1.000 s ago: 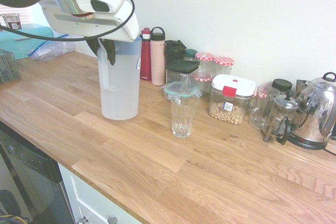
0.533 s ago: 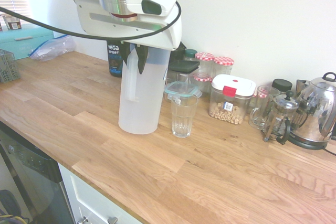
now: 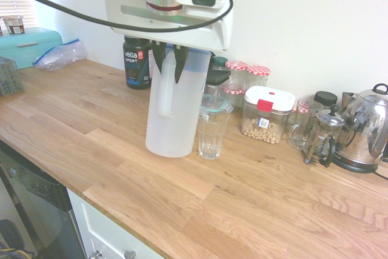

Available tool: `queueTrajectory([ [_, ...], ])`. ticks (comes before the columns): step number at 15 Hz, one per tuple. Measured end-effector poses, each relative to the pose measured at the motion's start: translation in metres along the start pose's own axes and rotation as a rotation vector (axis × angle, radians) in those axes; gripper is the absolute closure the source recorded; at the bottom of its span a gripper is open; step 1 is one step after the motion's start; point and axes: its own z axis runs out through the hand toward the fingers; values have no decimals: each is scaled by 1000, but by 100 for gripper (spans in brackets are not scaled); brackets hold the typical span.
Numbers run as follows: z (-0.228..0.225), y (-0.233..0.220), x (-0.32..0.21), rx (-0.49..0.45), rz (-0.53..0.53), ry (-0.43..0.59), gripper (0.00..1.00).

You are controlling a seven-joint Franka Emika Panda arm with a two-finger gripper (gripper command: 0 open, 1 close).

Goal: Pour me some water

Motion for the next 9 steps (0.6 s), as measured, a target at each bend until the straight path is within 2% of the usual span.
queueTrajectory([
  [5,-2,35,50,-34,-63,-19,100],
  [9,4,62,79,-53,-189,-62,100],
])
